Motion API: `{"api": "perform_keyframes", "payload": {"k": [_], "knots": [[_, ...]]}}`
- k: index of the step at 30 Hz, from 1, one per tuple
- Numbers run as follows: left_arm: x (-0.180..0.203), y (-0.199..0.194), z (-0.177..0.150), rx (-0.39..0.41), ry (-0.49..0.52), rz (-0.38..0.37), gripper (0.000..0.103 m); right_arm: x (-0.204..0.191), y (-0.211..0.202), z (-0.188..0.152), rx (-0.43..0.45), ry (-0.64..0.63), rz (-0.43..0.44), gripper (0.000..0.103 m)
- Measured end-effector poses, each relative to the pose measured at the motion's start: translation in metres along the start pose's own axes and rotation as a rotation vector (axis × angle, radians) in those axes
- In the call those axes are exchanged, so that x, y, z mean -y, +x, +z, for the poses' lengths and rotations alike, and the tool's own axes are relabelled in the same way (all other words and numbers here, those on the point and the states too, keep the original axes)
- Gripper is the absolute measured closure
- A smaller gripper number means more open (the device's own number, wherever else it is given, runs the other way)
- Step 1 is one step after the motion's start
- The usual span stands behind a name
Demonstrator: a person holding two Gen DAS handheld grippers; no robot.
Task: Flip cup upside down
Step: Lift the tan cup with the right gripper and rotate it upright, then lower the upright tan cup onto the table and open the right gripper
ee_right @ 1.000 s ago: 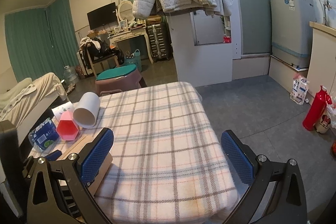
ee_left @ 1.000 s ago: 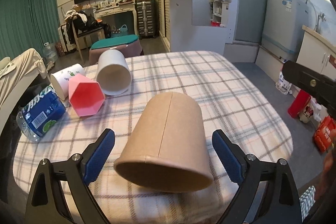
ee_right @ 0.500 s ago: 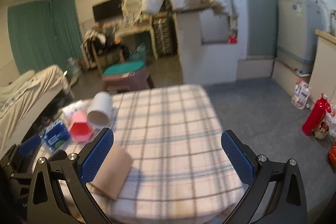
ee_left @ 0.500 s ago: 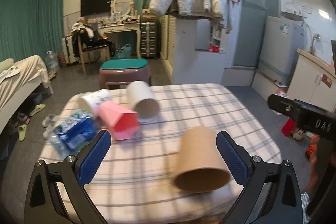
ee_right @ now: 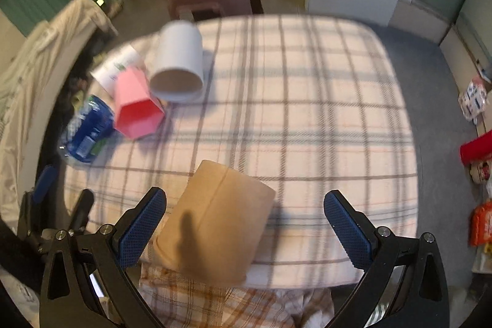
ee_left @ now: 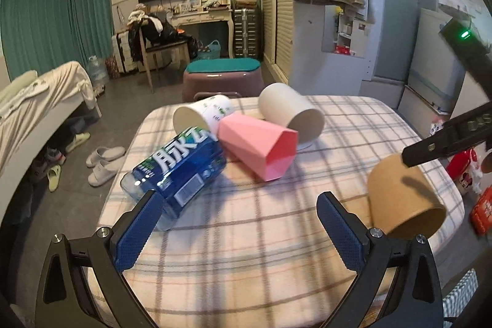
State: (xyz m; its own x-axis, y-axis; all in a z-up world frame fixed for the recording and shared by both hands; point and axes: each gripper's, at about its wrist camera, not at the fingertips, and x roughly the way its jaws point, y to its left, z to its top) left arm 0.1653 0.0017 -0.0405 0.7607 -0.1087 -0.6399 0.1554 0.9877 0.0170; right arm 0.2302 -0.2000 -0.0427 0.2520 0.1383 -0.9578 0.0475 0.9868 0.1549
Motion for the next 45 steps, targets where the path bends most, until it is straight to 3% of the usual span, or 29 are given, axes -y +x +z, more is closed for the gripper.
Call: {"api": "perform_keyframes", "payload": {"k": [7, 14, 19, 26, 31, 38, 45], "knots": [[-0.021, 0.015, -0.006, -0.02, -0.004, -0.02, 0.0, -0.003, 0.034, 0.013, -0.136, 0.091, 0.017, 0.0], [-0.032, 0.027, -0.011, -0.037, -0.038, -0.042, 0.0, -0.01, 0.049, 0.015, -0.173, 0.107, -0.002, 0.004], [-0.032, 0.024, -0.009, -0.023, -0.034, -0.057, 0.0, -0.007, 0.06, 0.013, -0.204, 0.133, 0.029, 0.021], [-0.027, 0.021, -0.008, -0.023, -0.025, -0.05, 0.0, 0.002, 0.045, 0.013, -0.175, 0.111, 0.071, 0.021], [-0.018, 0.014, -0.007, -0.017, -0.008, -0.038, 0.0, 0.001, 0.008, 0.012, -0.037, 0.034, 0.089, 0.022], [-0.002, 0.006, -0.004, -0.003, 0.015, -0.029, 0.0, -0.013, -0.056, -0.003, 0.384, -0.188, -0.011, 0.023], [0.006, 0.005, 0.0, 0.009, -0.037, -0.038, 0.0, -0.024, -0.062, -0.019, 0.667, -0.304, -0.121, 0.023]]}}
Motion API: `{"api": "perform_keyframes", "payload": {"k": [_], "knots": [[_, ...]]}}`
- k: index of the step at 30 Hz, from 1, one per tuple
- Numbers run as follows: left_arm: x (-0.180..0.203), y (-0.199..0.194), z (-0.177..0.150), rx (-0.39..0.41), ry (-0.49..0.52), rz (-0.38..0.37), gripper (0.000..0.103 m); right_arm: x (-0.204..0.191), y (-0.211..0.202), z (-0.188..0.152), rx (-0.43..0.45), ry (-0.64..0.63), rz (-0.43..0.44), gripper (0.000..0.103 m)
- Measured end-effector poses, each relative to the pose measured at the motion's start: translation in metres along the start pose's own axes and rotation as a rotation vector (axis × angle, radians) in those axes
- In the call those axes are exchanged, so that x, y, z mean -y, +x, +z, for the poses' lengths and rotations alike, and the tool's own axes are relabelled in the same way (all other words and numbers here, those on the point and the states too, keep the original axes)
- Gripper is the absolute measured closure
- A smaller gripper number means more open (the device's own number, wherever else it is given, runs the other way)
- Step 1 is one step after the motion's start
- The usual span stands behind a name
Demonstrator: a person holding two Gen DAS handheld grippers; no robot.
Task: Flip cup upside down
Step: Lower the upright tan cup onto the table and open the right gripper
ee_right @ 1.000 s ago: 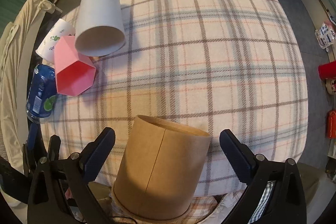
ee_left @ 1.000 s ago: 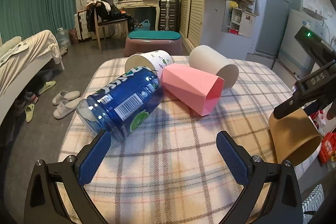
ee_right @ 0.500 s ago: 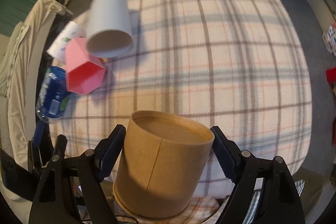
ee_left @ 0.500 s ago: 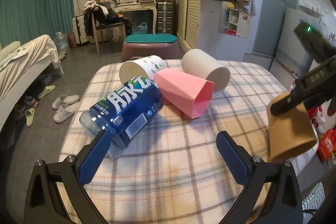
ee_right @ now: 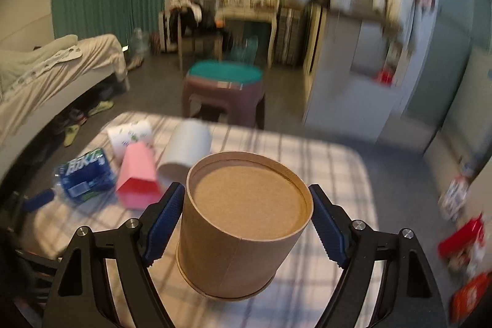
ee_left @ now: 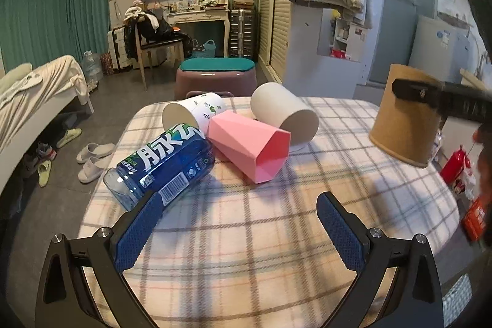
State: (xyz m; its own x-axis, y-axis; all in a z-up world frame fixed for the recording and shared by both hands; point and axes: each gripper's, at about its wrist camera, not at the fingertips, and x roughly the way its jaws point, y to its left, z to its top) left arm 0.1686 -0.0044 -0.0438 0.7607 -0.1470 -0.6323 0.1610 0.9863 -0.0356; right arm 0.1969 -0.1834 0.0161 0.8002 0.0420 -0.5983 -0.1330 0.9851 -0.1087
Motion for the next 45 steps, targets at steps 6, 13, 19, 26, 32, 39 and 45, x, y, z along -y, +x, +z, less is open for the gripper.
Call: {"api": "perform_keyframes", "payload": {"k": [6, 13, 19, 26, 32, 39, 45], "knots": [[0.006, 0.001, 0.004, 0.011, -0.022, 0.023, 0.0, -0.015, 0.015, -0.013, 0.063, -0.025, 0.016, 0.023], [0.01, 0.006, 0.005, 0.002, -0.02, 0.058, 0.0, -0.028, 0.048, -0.018, 0.078, -0.043, 0.045, 0.023], [0.014, 0.012, 0.006, -0.012, -0.008, 0.074, 0.0, -0.024, 0.066, -0.029, 0.038, -0.007, 0.078, 0.023], [0.023, 0.025, 0.002, -0.048, 0.012, 0.064, 0.0, -0.027, 0.067, -0.045, 0.021, -0.031, 0.08, 0.023], [0.026, 0.026, -0.001, -0.054, 0.016, 0.059, 0.0, -0.027, 0.064, -0.049, 0.027, -0.029, 0.075, 0.023], [0.027, 0.026, 0.0, -0.053, 0.017, 0.061, 0.0, -0.031, 0.059, -0.056, 0.036, -0.05, 0.057, 0.023], [0.026, 0.019, -0.001, -0.047, 0.014, 0.068, 0.0, -0.031, 0.059, -0.057, 0.004, -0.025, 0.063, 0.019]]}}
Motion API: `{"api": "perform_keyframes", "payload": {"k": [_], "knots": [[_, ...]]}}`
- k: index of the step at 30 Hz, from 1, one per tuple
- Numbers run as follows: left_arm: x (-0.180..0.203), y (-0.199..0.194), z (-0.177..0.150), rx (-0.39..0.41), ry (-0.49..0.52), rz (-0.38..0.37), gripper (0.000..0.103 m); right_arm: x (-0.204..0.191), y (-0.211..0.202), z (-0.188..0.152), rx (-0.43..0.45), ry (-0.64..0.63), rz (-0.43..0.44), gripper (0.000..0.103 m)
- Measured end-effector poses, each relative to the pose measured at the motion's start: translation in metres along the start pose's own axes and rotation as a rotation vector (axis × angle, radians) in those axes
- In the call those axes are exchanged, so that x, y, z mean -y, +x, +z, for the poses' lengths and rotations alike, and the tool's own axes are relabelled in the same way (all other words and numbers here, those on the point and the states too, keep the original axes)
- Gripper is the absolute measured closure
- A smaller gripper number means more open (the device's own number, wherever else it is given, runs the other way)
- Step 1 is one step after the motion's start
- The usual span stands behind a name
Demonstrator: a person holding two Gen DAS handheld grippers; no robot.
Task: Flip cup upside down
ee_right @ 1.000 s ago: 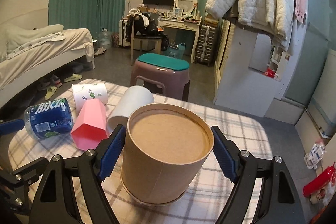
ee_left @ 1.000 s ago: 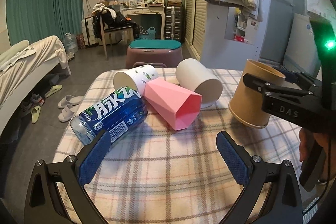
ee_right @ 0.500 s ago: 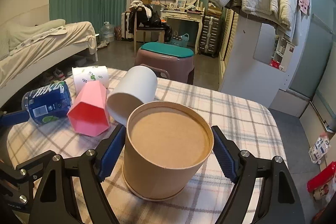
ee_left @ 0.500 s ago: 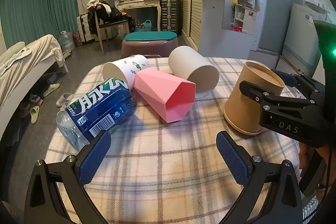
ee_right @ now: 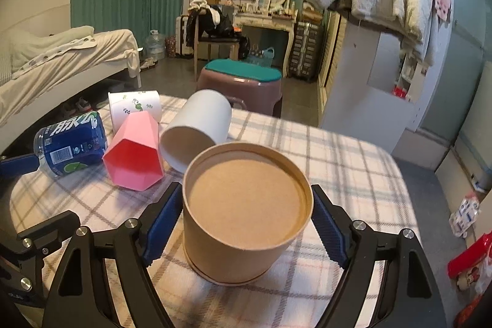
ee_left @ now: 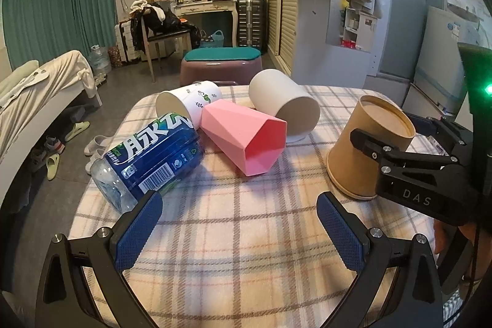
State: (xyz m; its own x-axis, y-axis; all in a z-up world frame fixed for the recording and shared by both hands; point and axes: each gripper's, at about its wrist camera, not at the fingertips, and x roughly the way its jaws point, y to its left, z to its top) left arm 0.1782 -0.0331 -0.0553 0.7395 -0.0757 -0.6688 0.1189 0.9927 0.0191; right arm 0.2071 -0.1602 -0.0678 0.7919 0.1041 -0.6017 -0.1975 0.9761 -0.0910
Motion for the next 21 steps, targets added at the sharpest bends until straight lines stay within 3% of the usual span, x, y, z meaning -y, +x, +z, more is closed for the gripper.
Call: {"api": "perform_keyframes", "payload": {"k": [8, 21], "knots": [[-0.003, -0.021, -0.005, 0.025, 0.001, 0.008, 0.0, 0.0, -0.033, 0.007, 0.064, 0.021, 0.012, 0.019], [0.017, -0.08, 0.004, 0.144, 0.002, 0.001, 0.0, 0.031, -0.143, 0.021, 0.207, 0.131, 0.002, 0.019]]}}
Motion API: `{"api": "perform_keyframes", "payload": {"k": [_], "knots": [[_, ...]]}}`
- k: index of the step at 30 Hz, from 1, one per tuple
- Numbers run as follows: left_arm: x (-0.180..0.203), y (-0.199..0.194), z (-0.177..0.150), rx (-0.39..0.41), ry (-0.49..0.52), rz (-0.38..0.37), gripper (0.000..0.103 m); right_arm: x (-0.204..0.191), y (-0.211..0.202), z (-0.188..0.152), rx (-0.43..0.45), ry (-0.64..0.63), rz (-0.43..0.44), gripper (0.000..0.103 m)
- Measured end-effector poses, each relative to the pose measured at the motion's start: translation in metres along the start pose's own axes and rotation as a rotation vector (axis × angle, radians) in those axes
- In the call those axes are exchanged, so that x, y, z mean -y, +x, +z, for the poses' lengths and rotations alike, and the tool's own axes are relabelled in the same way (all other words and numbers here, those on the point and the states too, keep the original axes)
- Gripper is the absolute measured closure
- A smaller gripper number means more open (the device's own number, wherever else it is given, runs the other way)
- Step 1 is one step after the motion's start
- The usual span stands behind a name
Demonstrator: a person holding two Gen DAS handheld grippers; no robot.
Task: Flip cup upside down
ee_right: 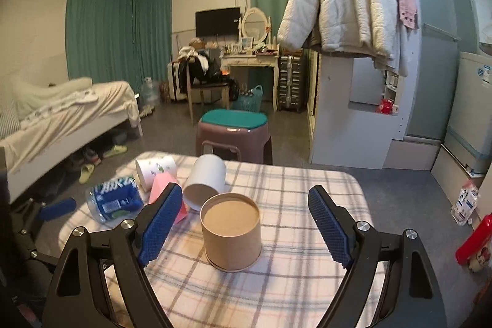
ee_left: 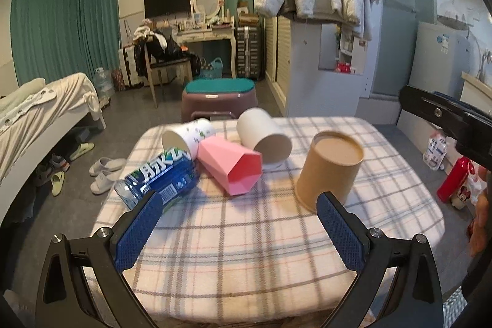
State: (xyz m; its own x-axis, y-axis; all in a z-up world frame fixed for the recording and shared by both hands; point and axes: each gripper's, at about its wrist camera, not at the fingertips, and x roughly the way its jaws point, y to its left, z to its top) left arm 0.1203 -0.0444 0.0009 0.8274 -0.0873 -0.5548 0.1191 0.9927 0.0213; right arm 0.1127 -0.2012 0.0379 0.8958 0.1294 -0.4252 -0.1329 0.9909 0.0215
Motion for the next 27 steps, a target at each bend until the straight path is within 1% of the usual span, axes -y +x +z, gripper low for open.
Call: {"api": "perform_keyframes", "payload": {"k": [3, 8, 10, 12, 14, 15, 16, 17, 19, 22, 26, 27], "knots": [[0.006, -0.012, 0.004, 0.031, -0.007, -0.001, 0.0, 0.005, -0.021, 0.001, 0.029, -0.001, -0.01, 0.019], [0.018, -0.035, 0.006, 0.11, -0.017, -0.01, 0.0, 0.012, -0.05, -0.007, 0.066, 0.005, -0.008, 0.019], [0.022, -0.041, 0.003, 0.137, -0.021, -0.02, 0.0, 0.017, -0.059, -0.015, 0.073, 0.017, -0.011, 0.019], [0.025, -0.044, 0.0, 0.148, -0.025, -0.023, 0.0, 0.021, -0.063, -0.024, 0.07, 0.03, -0.01, 0.019], [0.026, -0.045, -0.002, 0.159, -0.028, -0.025, 0.0, 0.023, -0.062, -0.032, 0.067, 0.039, -0.017, 0.019], [0.026, -0.046, -0.004, 0.166, -0.031, -0.02, 0.0, 0.026, -0.061, -0.04, 0.066, 0.046, -0.027, 0.015], [0.027, -0.046, -0.005, 0.169, -0.034, -0.017, 0.0, 0.027, -0.059, -0.046, 0.068, 0.049, -0.033, 0.008], [0.027, -0.046, -0.007, 0.172, -0.034, -0.015, 0.0, 0.028, -0.058, -0.052, 0.068, 0.049, -0.036, 0.006], [0.028, -0.045, -0.01, 0.175, -0.023, -0.023, 0.0, 0.031, -0.053, -0.062, 0.046, 0.056, -0.028, 0.006], [0.032, -0.043, -0.017, 0.182, -0.002, 0.0, 0.0, 0.038, -0.044, -0.071, 0.015, 0.088, -0.015, 0.006], [0.036, -0.037, -0.024, 0.157, 0.002, -0.002, 0.0, 0.042, -0.037, -0.075, -0.003, 0.095, -0.024, 0.006], [0.035, -0.035, -0.025, 0.15, -0.001, 0.006, 0.0, 0.043, -0.036, -0.076, -0.003, 0.096, -0.032, 0.003]]}}
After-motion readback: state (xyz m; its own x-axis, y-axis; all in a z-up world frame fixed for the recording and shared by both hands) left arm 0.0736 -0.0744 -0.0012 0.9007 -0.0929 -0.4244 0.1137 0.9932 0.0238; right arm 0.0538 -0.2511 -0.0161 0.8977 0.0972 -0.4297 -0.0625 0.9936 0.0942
